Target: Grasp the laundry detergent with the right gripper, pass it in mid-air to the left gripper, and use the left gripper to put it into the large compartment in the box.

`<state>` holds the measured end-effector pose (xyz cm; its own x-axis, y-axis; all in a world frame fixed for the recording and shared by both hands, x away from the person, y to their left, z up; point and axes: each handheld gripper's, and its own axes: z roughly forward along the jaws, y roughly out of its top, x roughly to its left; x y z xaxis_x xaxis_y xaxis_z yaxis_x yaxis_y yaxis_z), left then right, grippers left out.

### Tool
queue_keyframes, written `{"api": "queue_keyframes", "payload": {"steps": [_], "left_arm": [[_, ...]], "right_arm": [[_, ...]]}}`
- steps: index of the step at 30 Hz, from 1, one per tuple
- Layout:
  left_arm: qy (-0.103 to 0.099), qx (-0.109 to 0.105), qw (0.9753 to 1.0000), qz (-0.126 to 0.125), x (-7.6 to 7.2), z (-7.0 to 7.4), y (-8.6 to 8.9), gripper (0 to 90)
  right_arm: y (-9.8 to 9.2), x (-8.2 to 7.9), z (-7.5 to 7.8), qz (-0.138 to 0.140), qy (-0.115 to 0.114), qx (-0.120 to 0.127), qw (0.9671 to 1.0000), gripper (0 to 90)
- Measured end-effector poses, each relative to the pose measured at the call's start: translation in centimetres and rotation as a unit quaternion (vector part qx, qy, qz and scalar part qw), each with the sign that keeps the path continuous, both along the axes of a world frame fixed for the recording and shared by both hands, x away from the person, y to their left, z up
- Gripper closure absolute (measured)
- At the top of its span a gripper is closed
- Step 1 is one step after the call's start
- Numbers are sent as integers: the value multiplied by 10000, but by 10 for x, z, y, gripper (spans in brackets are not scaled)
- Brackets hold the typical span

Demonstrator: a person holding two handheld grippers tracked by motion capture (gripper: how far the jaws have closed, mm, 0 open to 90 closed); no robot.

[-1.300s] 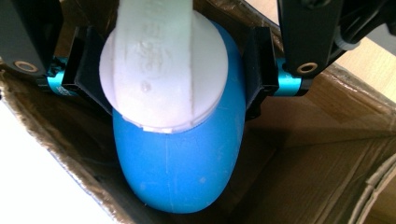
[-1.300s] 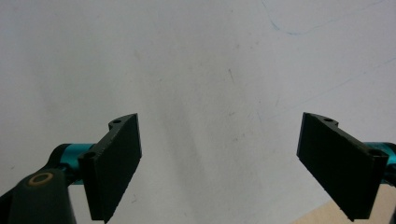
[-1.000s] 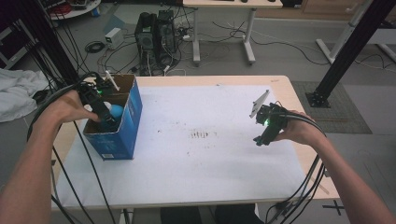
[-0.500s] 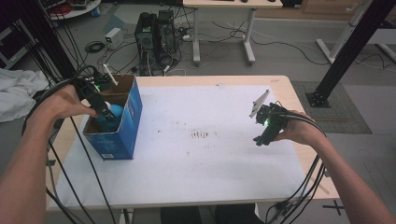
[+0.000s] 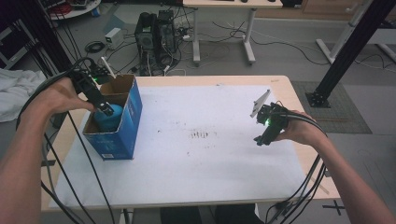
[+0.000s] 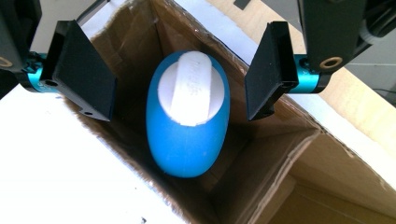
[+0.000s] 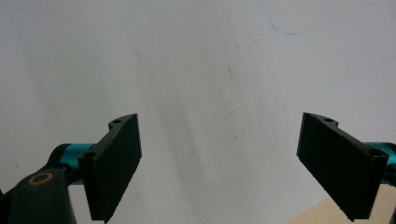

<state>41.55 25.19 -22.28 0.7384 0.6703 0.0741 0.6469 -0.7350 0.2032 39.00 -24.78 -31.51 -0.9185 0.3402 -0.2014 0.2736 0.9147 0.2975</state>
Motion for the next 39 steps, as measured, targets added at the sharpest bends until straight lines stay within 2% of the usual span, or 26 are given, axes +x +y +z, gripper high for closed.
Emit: {"api": "queue_keyframes", "payload": {"steps": [6,9,14,19,20,21,22,24,25,27,29,30,31,32,33,34,36,39], "left_arm": [[-108,5,9998,-185,-4,13,-13,228],[-217,-30,9991,-354,-7,24,-31,226],[-244,-52,9973,-697,-10,34,-51,200],[-253,-56,9962,-834,-11,38,-65,176],[-264,7,9947,-992,-11,40,-74,176],[-273,25,9941,-1045,-11,40,-78,176],[-273,25,9941,-1045,-11,40,-78,176],[-291,-76,9932,-1125,-14,38,-91,175],[-253,1,9917,-1261,-14,39,-95,175],[-302,-47,9911,-1296,-17,35,-106,175],[-237,-47,9885,-1492,-17,33,-118,175],[-237,-47,9885,-1492,-17,33,-118,175],[-235,-46,9860,-1647,-18,29,-128,175],[-262,-80,9857,-1661,-19,27,-134,175],[-254,-34,9843,-1748,-18,25,-138,175],[-254,-34,9843,-1748,-18,25,-138,175],[-241,46,9816,-1894,-19,16,-151,175],[-156,31,9805,-1957,-19,5,-161,175]], "right_arm": [[1,0,2,32,-18,11,10000,130],[3,-1,2,27,30,9,10000,131],[5,-1,4,31,3,11,10000,131],[7,0,5,61,-37,18,10000,131],[8,0,6,34,-22,17,10000,131],[9,0,7,84,-76,13,9999,131],[9,0,7,84,-76,13,9999,131],[11,-1,7,82,-47,19,10000,131],[12,0,7,89,-62,26,9999,131],[12,-1,7,77,-41,-1,10000,131],[13,0,6,84,-57,-8,9999,130],[13,0,6,84,-57,-8,9999,130],[13,0,7,86,-60,-11,9999,131],[13,0,7,86,-50,-14,9999,130],[14,0,7,83,-51,-5,10000,131],[14,0,7,83,-51,-5,10000,131],[14,1,8,112,-38,-9,9999,131],[16,2,9,68,-51,-4,10000,131]]}}
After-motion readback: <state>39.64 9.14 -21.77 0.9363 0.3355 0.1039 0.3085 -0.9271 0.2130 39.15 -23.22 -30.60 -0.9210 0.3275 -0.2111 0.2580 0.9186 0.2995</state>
